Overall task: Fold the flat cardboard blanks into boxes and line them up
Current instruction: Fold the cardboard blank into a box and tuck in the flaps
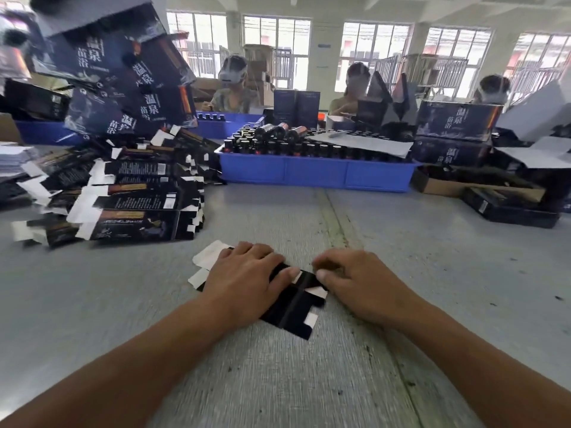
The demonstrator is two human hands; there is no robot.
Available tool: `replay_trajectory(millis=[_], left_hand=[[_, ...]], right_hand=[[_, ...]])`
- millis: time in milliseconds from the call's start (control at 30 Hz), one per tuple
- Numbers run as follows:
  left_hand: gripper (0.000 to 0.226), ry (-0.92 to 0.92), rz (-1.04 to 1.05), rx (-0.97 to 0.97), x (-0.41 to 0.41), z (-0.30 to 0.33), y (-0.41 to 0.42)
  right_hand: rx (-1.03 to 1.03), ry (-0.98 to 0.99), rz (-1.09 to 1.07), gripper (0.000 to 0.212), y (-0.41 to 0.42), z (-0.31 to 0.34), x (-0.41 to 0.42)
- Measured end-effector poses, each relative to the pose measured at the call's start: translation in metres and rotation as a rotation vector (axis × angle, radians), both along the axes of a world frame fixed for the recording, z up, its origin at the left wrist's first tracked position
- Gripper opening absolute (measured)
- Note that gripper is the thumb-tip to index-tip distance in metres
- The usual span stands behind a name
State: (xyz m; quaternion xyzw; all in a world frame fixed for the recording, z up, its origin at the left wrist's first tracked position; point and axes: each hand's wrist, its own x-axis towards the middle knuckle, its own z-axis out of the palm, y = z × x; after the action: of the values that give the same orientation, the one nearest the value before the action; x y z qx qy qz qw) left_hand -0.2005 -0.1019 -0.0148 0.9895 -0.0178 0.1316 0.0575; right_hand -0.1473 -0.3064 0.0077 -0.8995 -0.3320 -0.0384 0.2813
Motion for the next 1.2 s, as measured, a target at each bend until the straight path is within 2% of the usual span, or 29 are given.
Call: replay_trajectory(millis=[167, 267, 367, 467, 567, 667, 933, 1033, 1133, 1200], left_hand=[[0.077, -0.07, 0.046, 0.006, -0.002, 0.0, -0.001], [0.078, -0.177, 0.048, 0.015, -0.004, 0.001, -0.005], [0.076, -0.24, -0.009, -0.061, -0.004, 0.004, -0.006], [0.087, -0.121, -0.165, -0.137, -0.006, 0.004, -0.001], [0.105, 0.054, -0.265, -0.096, -0.008, 0.002, -0.002], [0.117, 0.091, -0.299, -0.041, -0.006, 0.0, -0.008], [0.127, 0.018, -0.277, -0.052, -0.008, -0.002, -0.011], [0.129, -0.112, -0.236, 0.013, -0.007, 0.003, -0.01], [0.125, -0.322, -0.194, 0.085, -0.005, 0.01, -0.003], [0.122, -0.386, -0.154, 0.096, -0.004, 0.014, 0.004]], right_hand=[[0.158, 0.215, -0.02, 0.024, 0.004, 0.005, -0.007], [0.34, 0.377, -0.024, 0.028, 0.001, 0.009, -0.008], [0.549, 0.558, -0.032, 0.031, -0.001, 0.011, -0.005], [0.733, 0.65, -0.164, 0.028, -0.006, 0.011, 0.007], [0.876, 0.7, -0.333, 0.026, -0.015, 0.013, 0.02], [0.893, 0.711, -0.389, 0.022, -0.017, 0.01, 0.022], [0.9, 0.71, -0.254, 0.017, -0.003, 0.005, 0.012], [0.919, 0.74, -0.2, 0.01, -0.006, 0.01, 0.01], [0.966, 0.778, -0.171, 0.024, -0.009, 0.014, 0.01], [0.988, 0.775, -0.152, 0.024, -0.011, 0.017, 0.01]])
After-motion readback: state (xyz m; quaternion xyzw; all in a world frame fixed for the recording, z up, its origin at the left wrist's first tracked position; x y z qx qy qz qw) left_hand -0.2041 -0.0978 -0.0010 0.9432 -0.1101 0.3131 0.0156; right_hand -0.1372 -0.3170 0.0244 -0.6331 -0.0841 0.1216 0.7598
